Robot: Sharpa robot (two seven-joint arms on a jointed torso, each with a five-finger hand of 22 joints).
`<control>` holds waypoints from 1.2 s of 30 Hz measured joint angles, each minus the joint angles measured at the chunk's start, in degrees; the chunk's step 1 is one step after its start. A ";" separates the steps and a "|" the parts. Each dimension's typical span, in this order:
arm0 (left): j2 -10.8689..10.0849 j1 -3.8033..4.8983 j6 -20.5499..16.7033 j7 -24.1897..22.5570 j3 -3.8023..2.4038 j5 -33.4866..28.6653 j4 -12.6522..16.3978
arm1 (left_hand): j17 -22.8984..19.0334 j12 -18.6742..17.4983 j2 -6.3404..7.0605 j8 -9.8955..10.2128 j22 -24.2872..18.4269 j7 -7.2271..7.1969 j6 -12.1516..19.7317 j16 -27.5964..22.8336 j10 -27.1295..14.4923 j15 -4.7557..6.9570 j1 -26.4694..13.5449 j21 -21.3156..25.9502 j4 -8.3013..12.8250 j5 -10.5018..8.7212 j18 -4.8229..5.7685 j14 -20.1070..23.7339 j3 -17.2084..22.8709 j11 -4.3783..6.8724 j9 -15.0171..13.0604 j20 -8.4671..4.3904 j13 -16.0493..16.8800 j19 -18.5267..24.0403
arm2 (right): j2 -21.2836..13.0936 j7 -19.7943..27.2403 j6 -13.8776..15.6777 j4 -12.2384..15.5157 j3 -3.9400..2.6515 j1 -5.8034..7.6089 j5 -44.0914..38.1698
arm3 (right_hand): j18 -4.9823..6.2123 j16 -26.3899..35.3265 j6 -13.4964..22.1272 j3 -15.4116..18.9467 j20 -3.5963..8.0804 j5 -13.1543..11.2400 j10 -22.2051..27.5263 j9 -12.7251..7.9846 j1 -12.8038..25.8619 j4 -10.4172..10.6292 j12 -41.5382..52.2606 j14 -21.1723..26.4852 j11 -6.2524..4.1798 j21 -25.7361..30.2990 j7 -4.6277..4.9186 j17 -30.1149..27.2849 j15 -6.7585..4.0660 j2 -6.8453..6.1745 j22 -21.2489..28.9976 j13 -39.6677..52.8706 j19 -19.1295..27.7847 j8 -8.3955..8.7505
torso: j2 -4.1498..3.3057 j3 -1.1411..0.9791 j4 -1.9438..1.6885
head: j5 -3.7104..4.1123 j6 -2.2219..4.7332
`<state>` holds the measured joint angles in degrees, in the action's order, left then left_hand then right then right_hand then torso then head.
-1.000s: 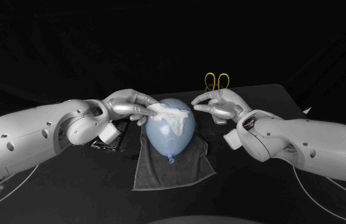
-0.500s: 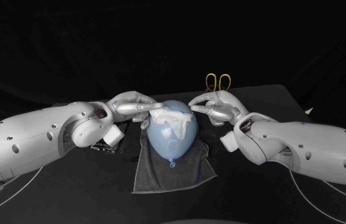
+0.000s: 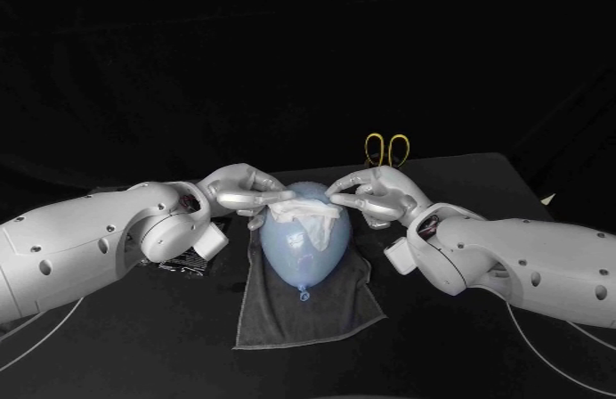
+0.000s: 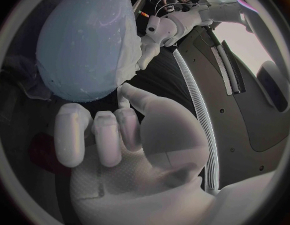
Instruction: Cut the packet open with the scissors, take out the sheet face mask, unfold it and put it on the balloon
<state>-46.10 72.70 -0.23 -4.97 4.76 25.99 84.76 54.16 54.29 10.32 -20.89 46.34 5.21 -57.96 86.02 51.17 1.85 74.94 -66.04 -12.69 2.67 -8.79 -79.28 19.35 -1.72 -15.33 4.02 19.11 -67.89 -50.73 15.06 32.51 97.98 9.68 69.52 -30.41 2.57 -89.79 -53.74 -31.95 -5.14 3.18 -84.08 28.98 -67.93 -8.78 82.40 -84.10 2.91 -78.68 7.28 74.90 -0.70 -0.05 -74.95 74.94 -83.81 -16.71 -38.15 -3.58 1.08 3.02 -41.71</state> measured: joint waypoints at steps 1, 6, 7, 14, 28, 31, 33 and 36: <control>0.11 0.00 -0.17 0.12 -0.01 0.29 -0.06 | 0.35 0.28 -0.06 -0.18 0.42 -0.20 -0.20 0.00 0.52 0.19 0.67 -0.10 0.22 0.00 0.41 -0.19 0.22 0.13 -0.10 -0.22 0.01 -0.22 | 0.07 -0.15 -0.13 -0.07 0.00 0.00 -0.15 | 0.00 0.01 0.00 -0.07 0.00 0.00 0.00 0.00 0.00 -0.07 0.00 0.00 0.00 0.00 0.00 0.00 0.00 0.00 0.00 -0.01 0.00 0.00 | -0.01 0.00 -0.01 | 0.01 0.05; 0.69 0.01 -1.14 0.78 -0.09 1.78 -0.48 | -0.20 0.74 -0.20 -0.75 3.10 -0.70 -1.72 0.00 1.81 0.39 2.10 -1.82 0.77 0.00 0.43 -0.38 0.43 0.79 -0.59 -0.55 0.14 -1.98 | 0.53 -1.15 -0.92 -0.54 0.00 0.00 -1.10 | -0.01 0.04 0.00 -0.07 0.00 0.00 0.03 -0.04 -0.15 -0.07 0.00 0.00 -0.03 0.01 0.00 0.00 0.00 0.14 0.01 -0.03 0.00 0.00 | -0.04 -0.01 -0.03 | 0.02 0.14; 0.82 0.01 -1.32 0.87 -0.10 1.98 -0.57 | -0.48 0.75 -0.20 -0.75 3.60 -0.80 -1.83 0.00 2.01 0.50 2.10 -2.09 0.77 0.00 0.43 -0.50 0.43 0.99 -0.68 -0.75 0.16 -2.18 | 0.63 -1.34 -1.03 -0.59 -0.01 0.01 -1.27 | -0.01 0.04 0.00 -0.07 0.00 0.00 0.03 -0.04 -0.15 -0.07 0.00 0.00 -0.03 0.01 0.00 0.00 0.00 0.14 0.01 -0.04 0.01 0.00 | -0.07 -0.01 -0.03 | 0.02 0.16; 1.48 0.02 -2.58 1.28 -0.17 2.91 -0.87 | -0.56 0.42 -1.34 -1.05 6.28 -1.61 -3.30 0.00 3.15 1.51 5.94 -3.74 2.71 -0.04 1.31 -1.51 3.53 1.73 -1.32 -1.56 -0.35 -3.99 | 1.06 -2.73 -1.80 -0.93 -0.05 0.04 -2.35 | -0.02 0.16 0.00 -0.23 0.00 0.00 0.04 -0.07 -0.15 -0.23 -0.01 0.00 -0.04 0.02 -0.01 0.01 0.00 0.14 0.04 -0.04 0.01 0.01 | -0.18 -0.03 0.01 | -0.04 0.24; 0.64 -0.02 -3.74 -1.49 -0.28 2.23 0.46 | 4.14 -2.16 -1.80 -0.52 6.87 0.81 -0.71 0.00 4.02 0.91 6.36 -4.24 9.27 0.01 1.32 -2.53 18.49 0.55 -4.05 -1.13 -1.59 -3.56 | 1.16 -3.95 -1.95 -1.04 -0.10 0.08 -3.57 | -0.04 -0.01 0.01 -0.23 0.00 0.00 0.11 0.02 -0.37 -0.23 -0.04 0.00 -0.10 0.02 -0.01 0.05 0.00 0.37 0.02 0.01 0.03 0.12 | -0.23 -0.05 0.01 | 0.04 0.59; 0.37 -0.06 -4.03 -3.35 -0.28 1.50 0.80 | 4.27 -1.51 -2.22 -0.50 6.73 0.75 -0.46 -0.01 3.58 0.91 5.91 -4.23 9.06 0.01 1.32 -2.53 18.69 0.36 -4.19 -1.03 -1.19 -3.46 | 0.99 -3.49 -1.78 -0.96 -0.10 0.08 -3.31 | -0.04 0.00 0.01 -0.23 0.00 0.00 0.14 0.03 -0.37 -0.23 0.09 0.00 -0.13 0.03 -0.02 0.05 0.00 0.37 0.01 0.01 0.03 0.11 | -0.25 -0.05 0.01 | 0.08 0.85; 0.20 -0.08 -4.22 -4.72 -0.31 0.88 1.06 | 4.43 -1.20 -2.46 -0.47 6.72 1.03 -0.15 -0.01 3.15 0.91 5.55 -4.23 9.63 0.01 1.32 -2.52 19.26 0.40 -4.44 -1.03 -0.92 -3.46 | 0.84 -3.00 -1.73 -0.87 -0.12 0.08 -2.80 | -0.05 0.00 0.00 -0.23 0.00 0.00 0.14 0.04 -0.37 -0.23 0.25 0.00 -0.14 -0.06 -0.01 0.04 0.00 0.37 0.00 0.00 0.03 0.11 | -0.26 -0.05 0.01 | 0.08 1.00; 0.03 -0.10 -4.40 -6.33 -0.48 0.09 1.40 | 4.44 -0.88 -2.38 -0.36 6.71 0.86 0.05 -0.01 2.99 0.91 5.17 -4.23 10.32 0.01 1.31 -2.52 19.98 0.54 -4.81 -1.03 -0.76 -3.46 | 0.65 -2.31 -1.73 -0.80 -0.17 0.11 -1.85 | -0.05 0.03 -0.24 -0.23 0.00 0.00 0.14 0.03 -0.37 -0.23 0.25 0.00 -0.14 -0.38 0.16 0.04 0.00 0.37 0.00 -0.01 0.04 0.11 | -0.29 -0.05 0.01 | 0.08 1.24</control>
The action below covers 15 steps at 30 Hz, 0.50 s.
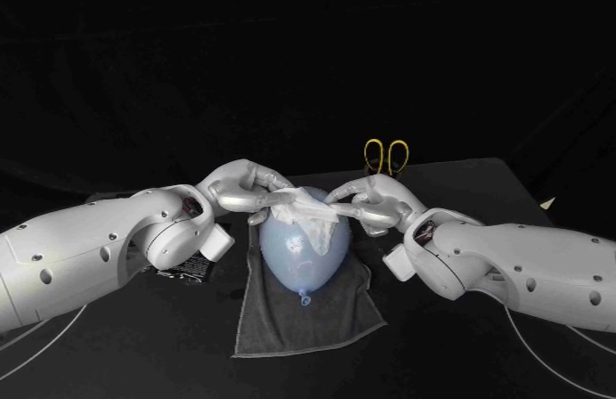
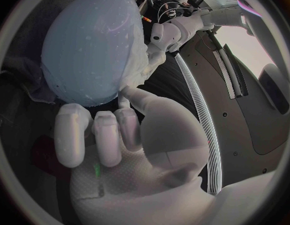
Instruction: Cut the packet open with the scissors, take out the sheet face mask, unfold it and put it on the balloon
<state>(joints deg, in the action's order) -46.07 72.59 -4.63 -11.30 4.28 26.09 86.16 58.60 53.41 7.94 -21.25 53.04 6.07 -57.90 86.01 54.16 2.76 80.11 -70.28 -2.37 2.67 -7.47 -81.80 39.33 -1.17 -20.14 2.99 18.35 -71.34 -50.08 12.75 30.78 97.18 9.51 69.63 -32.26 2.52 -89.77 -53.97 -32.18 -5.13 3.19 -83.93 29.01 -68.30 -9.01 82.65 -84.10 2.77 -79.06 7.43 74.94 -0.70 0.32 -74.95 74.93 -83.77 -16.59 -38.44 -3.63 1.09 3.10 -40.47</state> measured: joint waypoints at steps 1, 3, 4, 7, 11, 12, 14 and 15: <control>-0.08 0.00 -0.05 -0.63 -0.06 -0.31 0.14 | 0.01 0.01 0.00 0.00 0.00 0.00 0.01 0.00 -0.20 0.00 0.00 0.00 0.00 0.00 0.00 0.00 0.00 -0.18 -0.04 0.11 0.07 0.12 | -0.07 0.32 -0.01 -0.03 -0.03 0.04 0.49 | 0.00 0.00 -0.05 0.00 0.00 0.00 0.00 0.00 0.00 0.00 0.07 0.00 0.00 -0.13 -0.04 0.00 0.00 0.00 0.00 0.00 0.00 0.00 | 0.00 0.01 -0.01 | 0.00 0.08; -0.19 0.00 -0.09 -1.44 -0.14 -0.78 0.34 | 0.05 0.19 0.00 0.01 0.01 0.00 0.01 0.00 -0.20 0.00 0.00 0.00 0.00 0.00 0.00 0.00 0.00 -0.17 -0.08 0.19 0.18 0.19 | -0.15 0.74 -0.05 -0.15 -0.07 0.18 1.27 | 0.00 0.01 -0.05 0.10 0.00 0.00 0.00 -0.02 0.00 0.10 0.28 0.00 0.00 -0.45 -0.04 -0.03 0.00 0.00 0.00 -0.02 0.00 0.00 | 0.00 0.00 -0.03 | -0.02 0.29; -0.23 0.00 -0.09 -1.78 -0.17 -0.98 0.42 | 0.05 0.29 0.01 0.06 0.01 0.00 0.01 0.00 -0.20 0.00 -0.01 0.00 0.00 0.00 0.00 0.00 0.00 -0.17 -0.13 0.19 0.23 0.19 | -0.18 0.90 -0.09 -0.22 -0.10 0.29 1.65 | -0.01 0.01 -0.06 0.19 0.00 0.00 0.00 -0.03 0.00 0.19 0.28 0.00 0.00 -0.46 -0.04 -0.03 0.00 0.00 0.00 -0.03 0.00 0.00 | 0.00 0.00 -0.04 | -0.02 0.37; -0.30 0.00 -0.09 -2.68 -0.22 -1.47 0.68 | 0.05 0.29 0.07 0.07 0.01 0.00 0.02 0.00 -0.21 0.00 -0.07 0.00 0.00 -0.01 0.00 0.00 0.00 -0.18 -0.26 0.19 0.29 0.20 | -0.14 1.48 -0.42 -0.88 -0.22 0.77 2.94 | -0.01 0.02 -0.23 0.41 0.00 0.00 0.01 -0.06 0.00 0.41 0.45 0.00 0.00 -0.65 -0.21 -0.04 0.00 0.00 0.00 -0.03 0.01 0.00 | 0.00 0.00 -0.04 | -0.02 0.62; -0.22 -0.01 -0.04 -3.38 -0.27 -1.84 0.79 | 0.11 0.29 0.07 0.21 0.01 -0.01 0.02 -0.01 -0.21 0.00 -0.07 0.00 0.00 -0.01 0.00 0.01 0.00 -0.18 -0.42 0.19 0.34 0.19 | 0.27 2.01 -1.19 -2.69 -0.28 1.47 4.66 | -0.03 0.16 -0.24 0.52 0.00 0.00 0.01 -0.08 0.00 0.52 0.73 0.09 0.00 -1.32 -0.21 -0.03 -0.09 0.00 0.01 -0.02 0.01 0.00 | 0.00 0.00 -0.03 | 0.07 1.01; -0.18 -0.01 -0.02 -3.51 -0.28 -1.88 0.79 | 0.11 0.29 0.08 0.21 0.01 -0.01 0.02 -0.01 -0.21 0.00 -0.07 0.00 0.00 -0.01 0.00 0.01 0.00 -0.18 -0.42 0.19 0.34 0.20 | 0.42 2.12 -1.52 -3.27 -0.32 1.70 5.24 | -0.05 0.17 -0.24 0.63 0.00 0.00 0.01 -0.09 0.00 0.63 0.95 0.20 -0.01 -1.55 -0.21 -0.03 -0.21 0.00 0.01 -0.01 0.01 0.00 | -0.01 0.00 -0.03 | 0.11 1.08; -0.13 -0.01 0.00 -3.64 -0.28 -1.92 0.79 | 0.11 0.29 0.08 0.21 0.01 -0.01 0.02 -0.01 -0.21 0.00 -0.08 0.00 0.00 -0.02 0.00 0.01 0.00 -0.19 -0.42 0.19 0.34 0.20 | 0.63 2.29 -2.09 -4.09 -0.38 2.03 6.19 | -0.06 0.02 -0.42 0.74 0.00 0.00 0.01 -0.11 0.10 0.74 1.13 0.20 -0.01 -1.60 -0.40 -0.03 -0.20 0.10 0.02 0.00 0.01 0.01 | -0.02 -0.01 -0.04 | 0.19 1.25; -0.11 -0.01 0.01 -3.68 -0.29 -1.92 0.79 | 0.11 0.29 0.08 0.21 0.01 -0.01 0.02 -0.01 -0.22 0.00 -0.08 0.00 0.00 -0.02 0.00 0.01 0.00 -0.19 -0.42 0.19 0.34 0.20 | 0.77 2.38 -2.44 -4.51 -0.39 2.19 6.70 | -0.06 -0.01 -0.43 0.90 0.01 0.00 0.01 -0.15 0.17 0.90 1.28 0.20 -0.01 -1.82 -0.40 -0.03 -0.21 0.17 0.03 0.00 0.01 0.05 | -0.03 -0.02 -0.04 | 0.20 1.27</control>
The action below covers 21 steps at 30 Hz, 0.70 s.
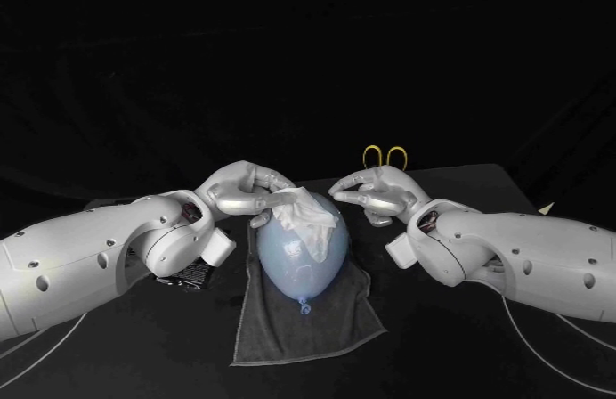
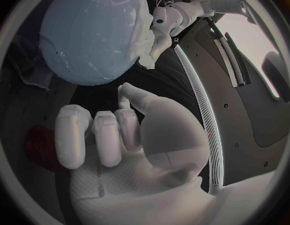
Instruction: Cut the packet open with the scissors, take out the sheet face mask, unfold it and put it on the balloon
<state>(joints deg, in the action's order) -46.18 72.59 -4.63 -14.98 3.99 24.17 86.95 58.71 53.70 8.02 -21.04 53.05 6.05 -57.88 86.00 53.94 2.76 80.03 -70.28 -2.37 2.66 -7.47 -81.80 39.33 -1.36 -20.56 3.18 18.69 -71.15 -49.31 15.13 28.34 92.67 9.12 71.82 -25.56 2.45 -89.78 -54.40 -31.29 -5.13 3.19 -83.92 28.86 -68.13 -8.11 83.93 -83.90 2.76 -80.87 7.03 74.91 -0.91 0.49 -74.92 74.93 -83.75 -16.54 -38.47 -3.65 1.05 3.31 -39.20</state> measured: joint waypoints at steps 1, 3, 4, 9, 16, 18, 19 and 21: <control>0.01 0.00 0.01 -0.03 0.00 0.00 0.00 | 0.00 0.00 0.00 0.00 0.00 0.00 0.00 0.00 0.00 0.00 0.00 0.00 0.00 0.00 0.00 0.00 0.00 0.00 0.00 0.00 0.00 0.00 | 0.15 0.09 -0.48 -0.42 -0.03 0.16 0.63 | 0.00 -0.02 0.00 0.15 0.00 0.00 0.00 -0.03 0.14 0.15 0.04 0.00 0.00 -0.12 0.00 0.00 0.00 0.15 0.00 0.00 0.00 0.00 | -0.03 0.00 0.00 | 0.02 0.04; 0.04 0.00 0.02 -0.05 0.00 0.00 -0.05 | 0.04 0.24 0.07 0.00 0.00 -0.08 0.09 -0.01 -0.16 0.00 -0.07 0.00 0.00 0.00 0.00 0.00 0.00 -0.01 0.00 0.00 0.02 0.00 | 0.42 0.17 -1.34 -0.96 -0.04 0.38 1.56 | 0.00 -0.02 0.00 0.59 0.03 0.00 0.00 -0.05 0.78 0.59 0.05 0.00 0.00 -0.17 0.00 0.00 0.00 0.08 0.02 0.01 -0.03 0.23 | -0.07 -0.03 0.01 | 0.03 0.06; 0.05 0.00 0.02 -0.05 0.00 0.00 -0.08 | 0.07 0.31 0.07 0.00 0.01 -0.08 0.10 -0.02 -0.21 0.00 -0.07 0.00 0.00 0.00 0.00 0.00 0.00 0.02 -0.01 0.00 0.05 0.00 | 0.60 0.20 -1.82 -1.23 -0.05 0.47 2.00 | -0.01 -0.02 0.00 0.79 0.11 0.00 0.00 -0.05 0.93 0.79 0.05 0.00 0.00 -0.17 0.00 0.01 0.00 -0.07 0.02 0.02 -0.10 0.37 | -0.09 -0.04 0.02 | 0.02 0.05; 0.22 -0.01 0.02 -0.05 0.00 0.04 -0.30 | 0.16 0.39 0.14 0.00 0.11 -0.02 0.20 -0.03 -0.40 0.00 -0.14 -0.03 0.20 -0.01 0.00 0.00 0.19 0.03 -0.09 0.00 0.15 0.00 | 1.56 0.26 -4.99 -2.39 -0.13 1.00 3.77 | -0.03 -0.02 0.00 1.57 0.33 0.00 0.10 -0.21 1.57 1.56 0.33 0.00 -0.10 -0.17 0.00 0.04 0.00 -0.10 0.02 0.02 -0.15 0.83 | -0.12 -0.05 0.03 | -0.03 -0.14; 0.38 -0.01 0.02 -0.05 -0.01 0.07 -0.50 | 0.32 0.45 0.60 0.01 0.21 -0.10 0.28 -0.04 -0.40 0.00 -0.60 -0.22 0.87 -0.02 0.00 0.00 0.85 0.02 -0.15 0.00 0.21 0.00 | 2.73 0.27 -8.33 -3.35 -0.18 1.25 4.35 | -0.05 0.00 0.00 2.17 0.33 0.00 0.10 -0.51 1.47 0.97 0.34 0.00 -0.10 -0.44 -0.01 0.04 0.00 -0.70 0.00 0.00 -0.14 1.37 | -0.12 -0.04 0.04 | 0.08 -0.25; 0.40 -0.01 0.02 -0.04 -0.01 0.07 -0.54 | 0.32 0.45 0.60 0.01 0.20 -0.11 0.28 0.14 -0.40 0.00 -0.60 -0.22 0.87 -0.02 0.00 0.01 0.85 0.02 -0.16 0.00 0.21 0.00 | 2.96 0.27 -9.09 -3.39 -0.18 1.28 4.35 | -0.05 0.02 0.00 2.53 0.33 0.01 0.10 -0.73 1.94 1.25 0.55 0.00 -0.10 -0.44 -0.01 0.04 0.00 -1.30 -0.01 0.00 -0.14 1.74 | -0.12 -0.01 0.04 | 0.13 -0.25; 0.41 -0.01 0.02 -0.04 -0.01 0.08 -0.55 | 0.32 0.45 0.60 0.01 0.20 -0.11 0.29 0.14 -0.41 0.00 -0.60 -0.22 0.87 -0.03 0.01 0.01 0.85 0.02 -0.16 0.00 0.21 0.00 | 3.12 0.27 -9.57 -3.42 -0.18 1.31 4.35 | -0.06 0.02 0.00 2.96 0.32 0.01 0.10 -0.90 2.23 1.36 0.55 0.00 -0.10 -0.44 -0.01 0.04 0.00 -1.59 -0.01 -0.01 -0.14 2.02 | -0.12 0.00 0.04 | 0.15 -0.26; 0.42 -0.01 0.02 -0.03 -0.01 0.10 -0.57 | 0.32 0.45 0.60 0.01 0.20 -0.11 0.29 0.14 -0.41 0.00 -0.60 -0.22 0.87 -0.03 0.00 0.01 0.85 0.02 -0.17 0.00 0.21 0.00 | 3.36 0.31 -10.24 -3.55 -0.18 1.33 4.37 | -0.06 0.02 0.19 3.93 0.32 0.01 0.10 -1.21 3.00 2.33 0.56 0.00 -0.10 -0.44 0.18 0.04 0.00 -2.30 -0.02 -0.02 -0.13 2.64 | -0.12 -0.01 0.04 | 0.17 -0.27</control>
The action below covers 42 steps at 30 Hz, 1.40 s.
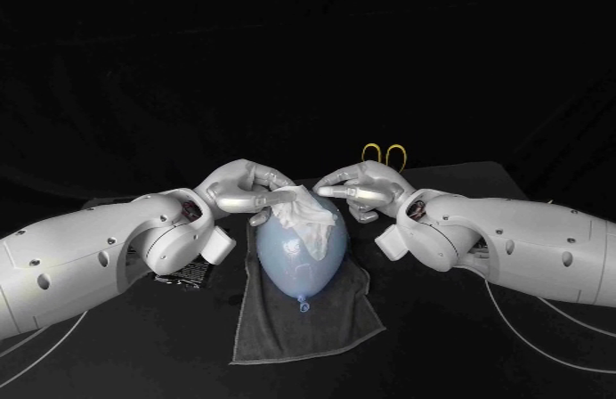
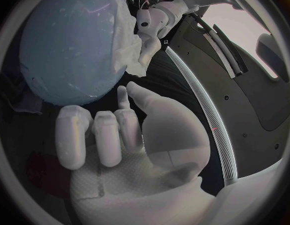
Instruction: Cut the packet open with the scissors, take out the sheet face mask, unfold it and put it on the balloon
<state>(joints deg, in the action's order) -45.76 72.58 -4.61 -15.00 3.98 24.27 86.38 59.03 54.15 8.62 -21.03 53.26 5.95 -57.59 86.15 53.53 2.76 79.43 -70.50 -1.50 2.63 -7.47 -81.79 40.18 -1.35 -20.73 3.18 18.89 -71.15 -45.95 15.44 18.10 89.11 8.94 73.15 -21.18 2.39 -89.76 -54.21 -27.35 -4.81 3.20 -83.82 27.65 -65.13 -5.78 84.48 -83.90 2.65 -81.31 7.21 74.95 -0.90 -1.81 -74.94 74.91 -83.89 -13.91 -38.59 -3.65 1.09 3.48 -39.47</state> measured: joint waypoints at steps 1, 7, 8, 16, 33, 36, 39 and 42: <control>0.01 0.00 0.00 0.00 0.00 0.02 -0.01 | 0.00 0.00 0.00 0.10 0.00 0.00 0.00 0.00 0.00 0.00 0.00 0.00 0.00 0.00 0.01 0.00 0.00 0.00 0.00 0.00 0.00 0.00 | 0.10 0.05 -0.29 -0.07 0.00 0.00 0.07 | 0.00 0.00 0.06 0.41 0.00 0.00 0.00 -0.10 0.20 0.41 0.00 0.00 0.00 0.00 0.06 0.00 0.00 -0.19 0.00 -0.01 0.00 0.18 | 0.00 0.00 0.00 | 0.01 0.02; 0.11 0.00 -0.03 0.04 0.00 0.44 -0.19 | 0.13 0.00 0.08 -0.12 0.06 -0.01 0.01 0.00 -0.01 0.00 -0.08 0.00 0.00 -0.01 0.00 0.00 0.00 -0.01 -0.01 0.00 0.00 0.00 | 1.07 0.45 -2.25 -1.46 0.00 0.01 1.40 | -0.11 0.13 -0.15 3.40 -0.01 -0.23 -0.02 -0.84 2.64 3.78 0.34 0.00 0.02 -0.37 0.29 -0.02 0.00 0.24 -0.01 0.00 0.01 1.29 | -0.03 0.01 -0.04 | 0.01 0.30; 0.13 0.00 -0.04 0.04 0.00 0.51 -0.23 | 0.19 0.00 0.08 -0.13 0.13 -0.01 0.01 0.00 -0.01 0.00 -0.08 0.00 0.00 -0.02 0.00 0.00 0.00 -0.01 -0.01 0.00 0.00 0.00 | 1.20 0.51 -2.59 -1.74 0.00 0.02 1.70 | -0.23 0.16 -0.15 3.71 -0.01 -0.23 -0.09 -0.91 2.64 4.10 0.40 0.00 0.08 -0.63 0.29 -0.02 0.00 0.24 -0.01 0.01 0.01 1.30 | -0.03 0.01 -0.04 | 0.01 0.32; 0.24 0.00 -0.08 0.08 -0.01 1.19 -0.46 | 0.40 0.00 0.12 -0.14 0.30 -0.02 0.02 -0.01 -0.09 0.00 -0.11 0.00 0.01 -0.13 0.00 0.00 0.00 -0.10 -0.13 0.00 0.00 0.00 | 1.79 0.84 -5.70 -2.97 -0.02 0.03 4.71 | -0.25 -0.04 -0.15 4.51 -0.01 -0.23 -0.22 -1.24 2.64 5.18 0.60 0.00 0.22 -0.67 0.28 -0.04 0.00 0.24 0.00 0.04 0.02 1.99 | -0.03 -0.03 0.04 | -0.07 0.38; 0.34 0.00 -0.12 0.13 -0.01 1.71 -0.55 | 0.47 -0.01 -0.08 -0.14 0.42 -0.10 0.11 -0.02 -0.11 0.00 0.09 -0.23 0.02 0.00 0.01 0.01 -0.01 -0.13 -0.12 0.00 0.00 0.00 | 2.57 0.80 -10.14 -3.45 -0.02 0.04 7.49 | -0.30 0.00 -0.01 4.74 -0.10 -0.23 -0.21 -1.44 2.64 5.41 0.58 0.00 0.21 -0.66 0.40 0.00 0.00 0.24 0.02 -0.01 -0.05 2.24 | -0.04 -0.01 0.00 | 0.04 0.32; 0.34 0.00 -0.13 0.14 -0.01 1.74 -0.56 | 0.47 -0.01 -0.08 -0.14 0.41 -0.10 0.11 -0.02 -0.18 0.00 0.09 -0.23 0.02 0.00 0.00 0.01 -0.01 -0.21 -0.12 0.00 0.00 0.00 | 2.73 0.80 -10.33 -3.53 -0.02 0.04 7.70 | -0.32 0.01 0.07 4.74 -0.17 -0.22 -0.21 -1.53 2.61 5.41 0.58 0.00 0.21 -0.66 0.48 0.00 0.00 0.22 0.01 -0.01 -0.10 2.54 | -0.06 0.01 -0.01 | 0.05 0.41; 0.34 0.00 -0.15 0.15 -0.01 1.76 -0.56 | 0.47 -0.01 -0.08 -0.13 0.41 -0.10 0.11 -0.02 -0.18 0.00 0.09 -0.23 0.02 0.00 0.00 0.01 -0.01 -0.21 -0.12 0.00 0.00 0.00 | 2.89 0.82 -10.39 -3.64 -0.02 0.04 7.94 | -0.33 0.11 0.07 4.74 -0.17 -0.22 -0.20 -1.60 2.32 5.41 0.67 0.00 0.21 -0.66 0.48 0.00 0.00 -0.06 0.00 0.00 -0.10 2.62 | -0.06 0.01 -0.01 | 0.06 0.44; 0.32 0.00 -0.17 0.17 -0.01 1.78 -0.56 | 0.47 -0.01 -0.08 -0.12 0.47 -0.11 0.11 -0.03 -0.18 0.00 0.09 -0.23 0.02 0.00 0.00 0.01 -0.01 -0.22 -0.13 0.00 0.00 0.00 | 2.96 0.87 -10.42 -3.69 -0.03 0.04 8.11 | -0.33 0.10 0.07 4.73 -0.26 -0.22 -0.20 -1.65 1.71 5.41 0.83 0.00 0.20 -0.66 0.48 0.00 0.00 0.22 -0.01 0.02 -0.01 2.62 | -0.06 0.00 -0.01 | 0.07 0.44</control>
<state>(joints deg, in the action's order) -45.44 72.58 -4.78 -14.84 3.97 26.04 85.82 59.50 54.14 8.54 -21.15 53.72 5.84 -57.48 86.12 53.35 2.76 79.52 -70.73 -1.48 2.63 -7.47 -81.78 40.16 -1.57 -20.85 3.18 18.90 -71.15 -42.98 16.31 7.67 85.42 8.91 73.19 -13.07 2.05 -89.65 -54.14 -22.62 -5.07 2.98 -84.02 26.00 -63.42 -0.38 85.31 -83.90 2.86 -81.98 7.69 74.95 -0.90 -1.59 -74.95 74.93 -83.90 -11.29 -38.66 -3.65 1.08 3.54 -39.03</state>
